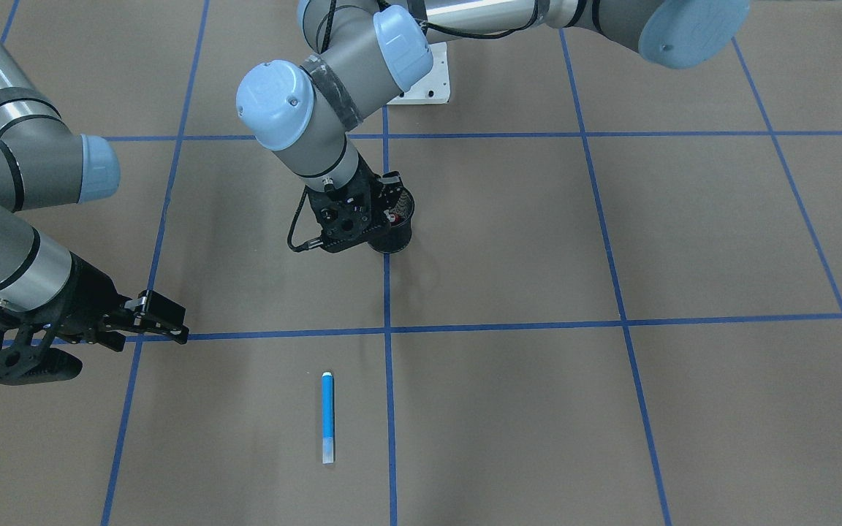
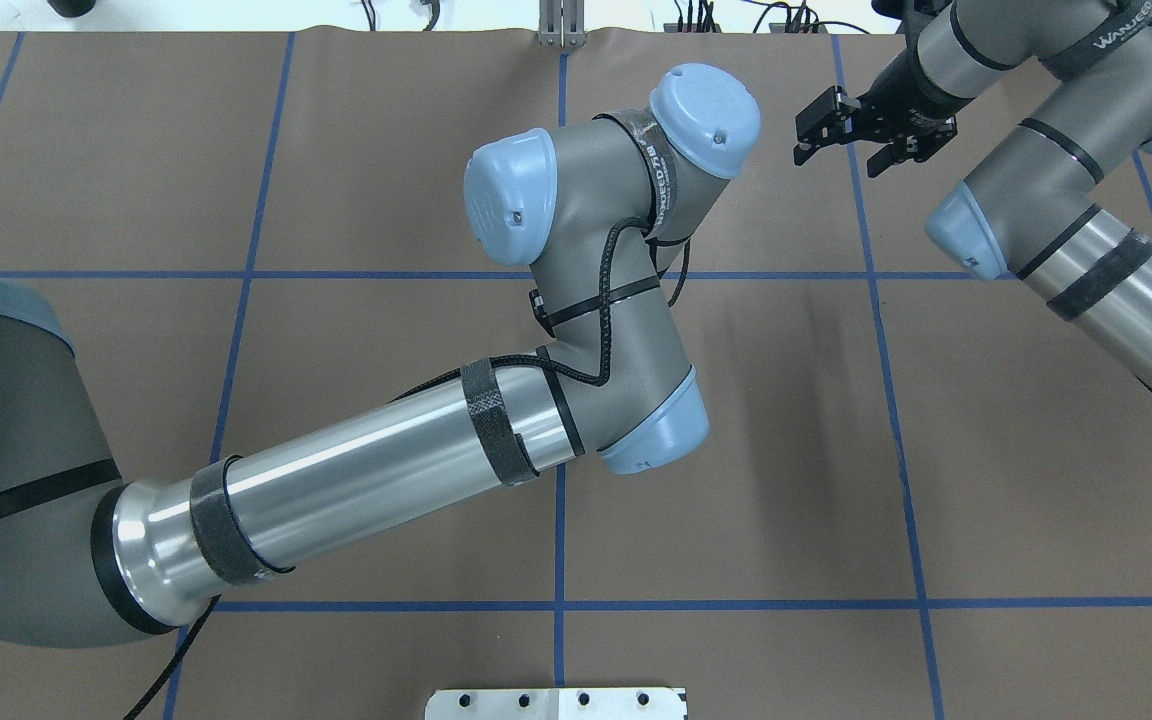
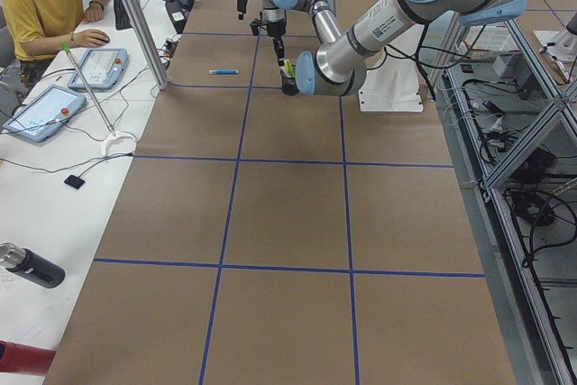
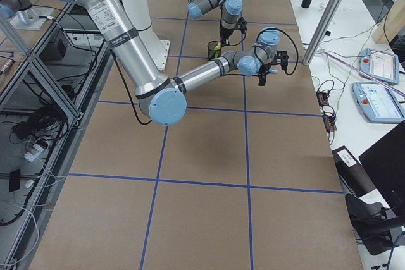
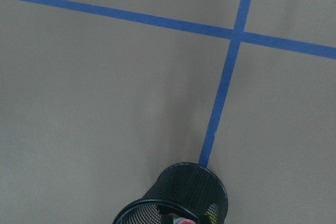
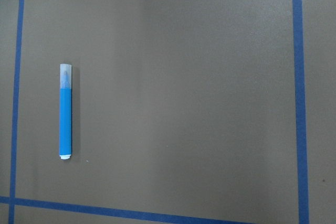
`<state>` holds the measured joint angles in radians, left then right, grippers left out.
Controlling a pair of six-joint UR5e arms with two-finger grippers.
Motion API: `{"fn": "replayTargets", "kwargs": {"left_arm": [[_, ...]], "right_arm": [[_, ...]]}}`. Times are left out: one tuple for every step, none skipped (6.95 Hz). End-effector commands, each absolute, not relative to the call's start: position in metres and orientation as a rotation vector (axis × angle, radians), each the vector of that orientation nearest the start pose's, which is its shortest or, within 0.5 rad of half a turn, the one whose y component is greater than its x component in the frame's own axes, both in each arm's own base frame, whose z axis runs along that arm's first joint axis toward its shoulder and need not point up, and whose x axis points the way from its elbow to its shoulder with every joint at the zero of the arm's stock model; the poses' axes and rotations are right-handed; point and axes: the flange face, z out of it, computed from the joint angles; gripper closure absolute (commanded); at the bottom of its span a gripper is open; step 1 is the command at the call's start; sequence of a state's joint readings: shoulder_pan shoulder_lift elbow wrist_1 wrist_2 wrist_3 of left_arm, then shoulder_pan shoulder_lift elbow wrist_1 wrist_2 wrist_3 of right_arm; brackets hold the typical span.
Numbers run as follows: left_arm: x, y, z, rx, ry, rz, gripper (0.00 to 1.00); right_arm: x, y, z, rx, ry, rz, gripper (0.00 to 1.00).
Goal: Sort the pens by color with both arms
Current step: 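Lift the red marker out of the cup with the left gripper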
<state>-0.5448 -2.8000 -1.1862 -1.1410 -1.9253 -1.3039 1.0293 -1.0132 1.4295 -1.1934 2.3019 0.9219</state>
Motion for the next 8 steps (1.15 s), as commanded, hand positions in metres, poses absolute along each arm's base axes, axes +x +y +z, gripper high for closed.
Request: {"fn": "replayTargets", "kwargs": {"left_arm": [[0.606,-0.489,0.036,-0.117,0.546,-0.201,1.00],[0.586,-0.484,0.021,-0.086,0.558,-0.206,1.00],[0.558,-0.482,0.002,-0.037,0.596,-0.216,1.00],[0.519,-0.478,-0.007,0.012,0.666,-0.225,1.00],[0.479,-0.474,-0.011,0.069,0.732,-0.241,1.00],[0.462,-0.473,-0.017,0.148,0.773,-0.254,1.00],[0.462,-0.481,-0.016,0.236,0.820,-0.270,1.00],[0.459,-0.493,-0.008,0.329,0.883,-0.294,1.00]], "right_arm": [[-0.307,-0.640,0.345,0.108,-1.014,0.059,0.01],[-0.306,-0.640,0.346,0.107,-1.011,0.061,0.01],[-0.307,-0.640,0.347,0.107,-1.011,0.061,0.01],[-0.307,-0.641,0.346,0.109,-1.011,0.061,0.01],[-0.306,-0.640,0.346,0.108,-1.012,0.060,0.01],[-0.306,-0.640,0.346,0.109,-1.011,0.061,0.01],[-0.306,-0.640,0.346,0.109,-1.011,0.061,0.01],[-0.306,-0.640,0.346,0.109,-1.011,0.061,0.01]]}}
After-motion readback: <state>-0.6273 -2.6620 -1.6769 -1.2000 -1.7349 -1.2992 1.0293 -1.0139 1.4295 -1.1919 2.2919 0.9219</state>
